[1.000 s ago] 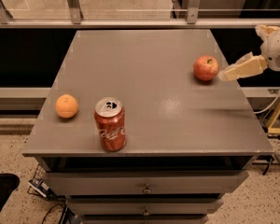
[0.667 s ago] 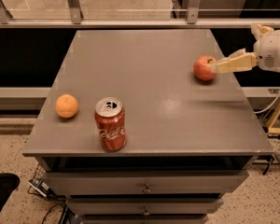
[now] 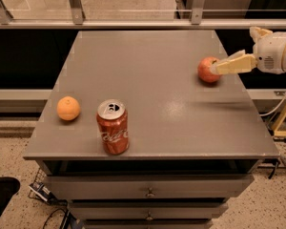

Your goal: Pick apple

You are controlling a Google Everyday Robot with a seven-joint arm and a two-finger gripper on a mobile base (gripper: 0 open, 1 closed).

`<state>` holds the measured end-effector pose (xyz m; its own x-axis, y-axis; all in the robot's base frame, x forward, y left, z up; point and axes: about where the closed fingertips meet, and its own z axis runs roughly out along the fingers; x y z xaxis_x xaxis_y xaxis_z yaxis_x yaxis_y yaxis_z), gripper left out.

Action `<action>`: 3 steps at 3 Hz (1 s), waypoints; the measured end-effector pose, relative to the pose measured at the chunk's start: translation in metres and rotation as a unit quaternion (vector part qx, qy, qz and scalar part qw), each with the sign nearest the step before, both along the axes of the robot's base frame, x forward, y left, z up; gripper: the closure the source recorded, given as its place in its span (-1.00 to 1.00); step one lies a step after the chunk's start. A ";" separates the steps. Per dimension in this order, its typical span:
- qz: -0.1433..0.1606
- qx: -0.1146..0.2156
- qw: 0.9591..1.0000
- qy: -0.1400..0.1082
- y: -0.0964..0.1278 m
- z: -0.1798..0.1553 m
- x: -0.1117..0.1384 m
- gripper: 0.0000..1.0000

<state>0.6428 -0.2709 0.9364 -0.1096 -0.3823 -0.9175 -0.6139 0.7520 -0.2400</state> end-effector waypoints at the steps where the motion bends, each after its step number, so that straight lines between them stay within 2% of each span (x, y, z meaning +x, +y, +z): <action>1: 0.011 0.044 0.999 0.012 0.012 -0.022 0.008 -1.00; 2: 0.023 0.089 0.996 0.012 0.021 -0.043 0.015 -1.00; 3: 0.034 0.115 0.993 0.005 0.029 -0.058 0.019 -1.00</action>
Offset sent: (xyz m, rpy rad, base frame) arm 0.0221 0.0275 -0.0652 0.2815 0.0193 0.0668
